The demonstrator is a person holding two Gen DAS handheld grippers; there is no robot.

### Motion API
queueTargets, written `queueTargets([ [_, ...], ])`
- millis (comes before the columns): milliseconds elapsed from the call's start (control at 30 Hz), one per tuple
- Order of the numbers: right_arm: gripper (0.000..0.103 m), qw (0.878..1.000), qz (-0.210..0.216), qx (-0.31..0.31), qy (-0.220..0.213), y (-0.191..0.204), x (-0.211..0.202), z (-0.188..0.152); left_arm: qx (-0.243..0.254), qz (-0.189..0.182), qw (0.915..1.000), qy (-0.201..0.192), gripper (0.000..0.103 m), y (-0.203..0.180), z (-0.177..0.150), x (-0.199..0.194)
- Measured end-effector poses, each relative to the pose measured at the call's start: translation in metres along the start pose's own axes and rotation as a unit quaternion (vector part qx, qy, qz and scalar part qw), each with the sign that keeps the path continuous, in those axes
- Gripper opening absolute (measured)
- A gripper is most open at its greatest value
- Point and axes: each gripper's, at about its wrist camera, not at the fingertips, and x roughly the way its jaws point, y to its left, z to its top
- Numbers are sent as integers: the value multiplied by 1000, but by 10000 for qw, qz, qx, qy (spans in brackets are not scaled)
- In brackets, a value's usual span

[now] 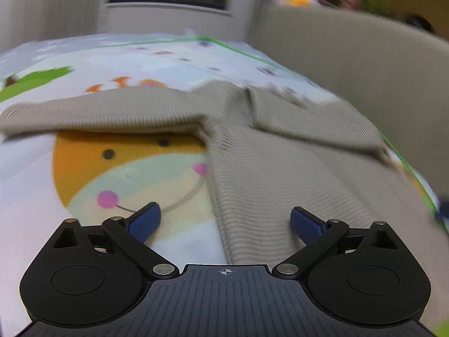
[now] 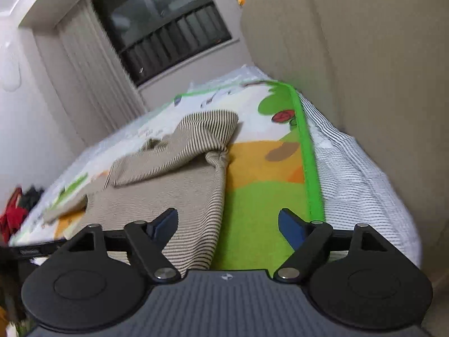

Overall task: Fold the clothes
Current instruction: 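Release the sleeve and move the right gripper away from the sweater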

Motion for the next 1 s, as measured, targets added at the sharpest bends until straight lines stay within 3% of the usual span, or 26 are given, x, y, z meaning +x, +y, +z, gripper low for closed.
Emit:
queueTargets([
  [67,96,9991,36,-414,75,10,-5,1,137,-135,9997,132,102,-5,-1,-10],
  [100,97,9961,-67,-874,49,21,-7,2,-3,-232,9996,184,102,-3,2,-14],
  [200,97,9720,-462,-2285,-293,58,-18,4,-634,-594,9954,414,102,10,14,-20],
  [333,97,9540,138,-2946,-543,105,-27,15,-1126,-884,9884,499,101,21,18,-28],
  [400,97,9352,632,-3459,-426,137,-26,10,-1140,-683,9906,326,101,24,20,-35],
  [567,89,8779,2045,-4287,601,212,-2,-28,-1150,-182,9932,-93,102,35,34,-60],
  [733,85,8236,2535,-4921,1236,260,28,-86,-1245,84,9918,-291,103,41,33,-82],
  [800,60,8066,2381,-5287,1151,270,40,-102,-1228,218,9917,-313,103,40,30,-88],
  [833,32,8077,2333,-5291,1151,271,44,-100,-1211,249,9918,-321,103,41,29,-92],
  [867,29,8090,2287,-5291,1153,272,48,-97,-1184,281,9920,-332,103,41,29,-96],
  [900,23,8185,2263,-5170,1074,273,45,-88,-1134,319,9924,-350,103,41,28,-100],
  [933,7,8280,2240,-5044,992,274,42,-78,-1077,369,9928,-368,103,40,28,-104],
  [1000,6,8535,2087,-4733,628,271,34,-44,-957,490,9933,-431,103,40,28,-112],
])
